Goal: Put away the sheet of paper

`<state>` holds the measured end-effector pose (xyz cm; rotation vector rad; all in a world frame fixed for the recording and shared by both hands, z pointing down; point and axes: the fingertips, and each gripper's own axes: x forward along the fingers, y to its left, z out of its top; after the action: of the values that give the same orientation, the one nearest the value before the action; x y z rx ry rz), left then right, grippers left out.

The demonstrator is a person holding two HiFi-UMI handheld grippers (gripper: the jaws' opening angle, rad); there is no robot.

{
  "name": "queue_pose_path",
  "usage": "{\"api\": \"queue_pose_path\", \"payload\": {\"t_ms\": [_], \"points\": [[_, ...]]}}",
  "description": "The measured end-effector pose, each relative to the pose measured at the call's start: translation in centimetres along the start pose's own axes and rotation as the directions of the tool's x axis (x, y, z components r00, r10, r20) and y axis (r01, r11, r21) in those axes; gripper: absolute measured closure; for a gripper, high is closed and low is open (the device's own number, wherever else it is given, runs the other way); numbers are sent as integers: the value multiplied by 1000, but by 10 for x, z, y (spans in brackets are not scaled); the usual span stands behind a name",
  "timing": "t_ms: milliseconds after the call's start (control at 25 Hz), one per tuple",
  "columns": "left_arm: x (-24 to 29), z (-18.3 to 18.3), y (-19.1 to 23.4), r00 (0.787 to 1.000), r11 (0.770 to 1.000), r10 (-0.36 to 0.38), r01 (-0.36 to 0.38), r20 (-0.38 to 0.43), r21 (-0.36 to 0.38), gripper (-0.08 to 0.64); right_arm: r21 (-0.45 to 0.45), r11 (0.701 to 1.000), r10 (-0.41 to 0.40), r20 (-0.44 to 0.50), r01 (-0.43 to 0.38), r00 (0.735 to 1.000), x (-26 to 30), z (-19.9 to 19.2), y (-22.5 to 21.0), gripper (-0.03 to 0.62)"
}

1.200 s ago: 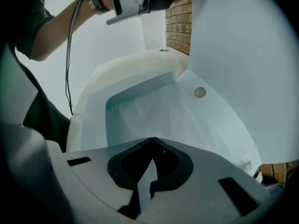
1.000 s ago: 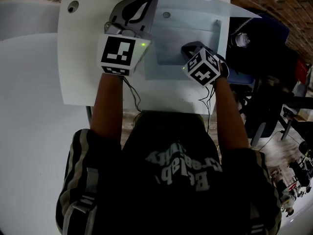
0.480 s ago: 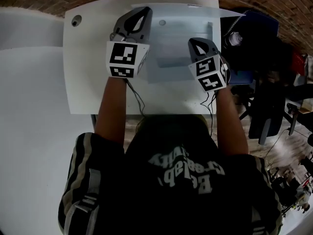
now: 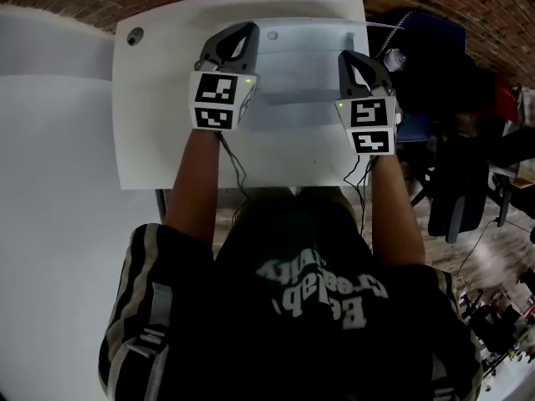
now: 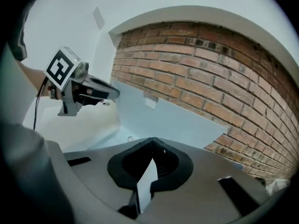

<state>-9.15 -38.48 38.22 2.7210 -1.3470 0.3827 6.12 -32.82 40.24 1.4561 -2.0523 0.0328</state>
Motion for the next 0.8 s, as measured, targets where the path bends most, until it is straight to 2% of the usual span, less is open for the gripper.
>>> {"api": "queue_pose_path", "payload": {"t_ms": [200, 440, 800], "points": [[-14, -2, -24, 1000, 1000, 14, -14, -10, 19, 557, 21, 1000, -20, 62, 19, 998, -27, 4, -10, 598], [-44, 2, -62, 999, 999, 51, -50, -17, 19, 557, 29, 1000, -6, 113, 3, 994, -69, 0, -14, 598], [-114, 23, -133, 993, 993, 110, -112, 38, 42, 557, 46, 999, -1, 223, -9, 975, -152, -9, -9, 598]]}}
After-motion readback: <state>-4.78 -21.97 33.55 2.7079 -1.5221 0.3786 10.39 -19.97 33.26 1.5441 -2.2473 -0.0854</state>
